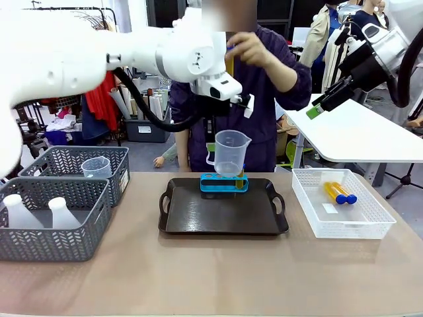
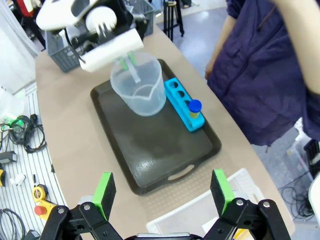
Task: Prepare the laboratory tools.
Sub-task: Pick up one Large Measuring Cup and place it on the Handle tray.
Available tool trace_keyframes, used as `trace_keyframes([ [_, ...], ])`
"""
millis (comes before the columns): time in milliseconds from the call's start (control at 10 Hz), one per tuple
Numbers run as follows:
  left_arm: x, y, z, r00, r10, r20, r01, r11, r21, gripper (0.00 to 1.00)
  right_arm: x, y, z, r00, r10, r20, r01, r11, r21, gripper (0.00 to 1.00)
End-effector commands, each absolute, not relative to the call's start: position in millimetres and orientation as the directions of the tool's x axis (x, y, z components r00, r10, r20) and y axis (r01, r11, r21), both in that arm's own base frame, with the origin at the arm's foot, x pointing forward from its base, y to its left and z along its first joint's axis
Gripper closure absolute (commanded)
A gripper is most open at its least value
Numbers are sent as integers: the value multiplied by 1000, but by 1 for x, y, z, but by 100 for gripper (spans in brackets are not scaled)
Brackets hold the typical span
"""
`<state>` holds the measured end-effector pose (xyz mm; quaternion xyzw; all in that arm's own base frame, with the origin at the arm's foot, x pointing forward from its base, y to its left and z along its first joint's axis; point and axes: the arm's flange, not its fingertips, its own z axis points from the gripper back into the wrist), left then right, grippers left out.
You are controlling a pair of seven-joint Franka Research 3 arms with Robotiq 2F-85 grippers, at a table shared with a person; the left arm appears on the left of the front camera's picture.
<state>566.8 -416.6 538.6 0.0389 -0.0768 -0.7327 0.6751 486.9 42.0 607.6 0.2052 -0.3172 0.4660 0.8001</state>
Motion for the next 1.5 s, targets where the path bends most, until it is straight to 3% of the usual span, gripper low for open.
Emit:
trace_keyframes([
  [0, 581, -434, 535, -167, -984, 56, 976, -157, 149, 100, 487, 42, 609, 356, 620, 699, -880, 474, 28, 0],
  [300, 581, -447, 516, -211, -975, 70, 973, -202, 116, 100, 487, 42, 609, 356, 620, 699, -880, 474, 28, 0],
  [1400, 574, -436, 528, -172, -981, 86, 978, -160, 135, 100, 487, 42, 609, 356, 620, 699, -880, 474, 28, 0],
])
